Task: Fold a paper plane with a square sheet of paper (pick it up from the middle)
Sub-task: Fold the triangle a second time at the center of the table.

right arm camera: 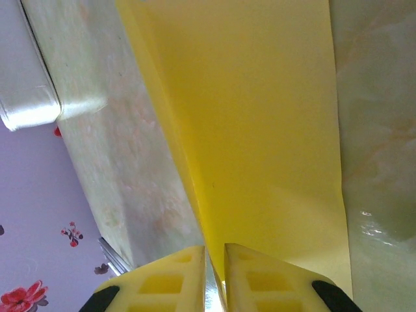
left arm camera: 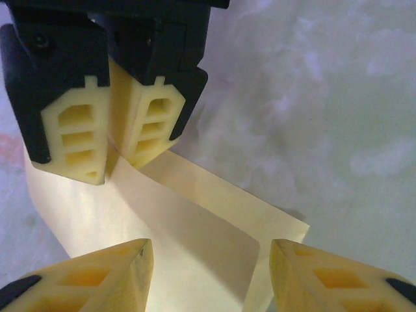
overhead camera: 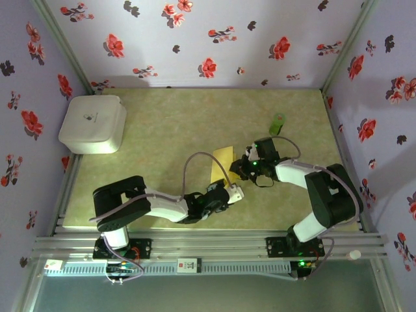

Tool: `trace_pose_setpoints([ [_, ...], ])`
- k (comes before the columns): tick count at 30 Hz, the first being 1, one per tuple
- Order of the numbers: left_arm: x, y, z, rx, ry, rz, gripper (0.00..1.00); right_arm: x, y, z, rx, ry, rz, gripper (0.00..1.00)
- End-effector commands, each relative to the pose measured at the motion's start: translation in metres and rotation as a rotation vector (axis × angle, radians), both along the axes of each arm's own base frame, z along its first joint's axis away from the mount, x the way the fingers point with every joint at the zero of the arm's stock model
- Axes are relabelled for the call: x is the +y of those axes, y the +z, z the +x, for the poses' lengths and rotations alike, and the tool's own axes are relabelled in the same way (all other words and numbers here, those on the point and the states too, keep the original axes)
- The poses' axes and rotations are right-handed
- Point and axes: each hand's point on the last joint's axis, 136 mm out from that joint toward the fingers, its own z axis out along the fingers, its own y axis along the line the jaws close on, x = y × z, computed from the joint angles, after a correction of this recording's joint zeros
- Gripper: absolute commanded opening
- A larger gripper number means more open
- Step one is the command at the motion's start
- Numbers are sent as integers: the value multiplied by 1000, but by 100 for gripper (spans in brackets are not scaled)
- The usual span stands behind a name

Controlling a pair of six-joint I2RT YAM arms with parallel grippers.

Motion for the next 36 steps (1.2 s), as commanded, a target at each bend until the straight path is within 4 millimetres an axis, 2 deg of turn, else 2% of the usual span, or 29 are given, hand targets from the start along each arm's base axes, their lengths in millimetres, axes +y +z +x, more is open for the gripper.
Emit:
trace_pose_setpoints([
  [1,-8,13,7,-64,24,-36,46,-4,5,4,-15,-24,0,15],
  [20,-4,11,0,5,31,-76,0,-10,3,4,-21,-58,-27,16],
  [26,-2,15,1,124,73,-136,0,-22,0,1,-34,-93,-94,24],
  [28,-1,18,1,221,79,-189,0,-34,-1,-1,-46,-127,-153,30],
  [32,0,24,3,423,88,-289,0,-57,0,-7,-84,-198,-242,35],
  [36,2,27,10,644,107,-402,0,-65,7,-16,-127,-224,-244,38],
])
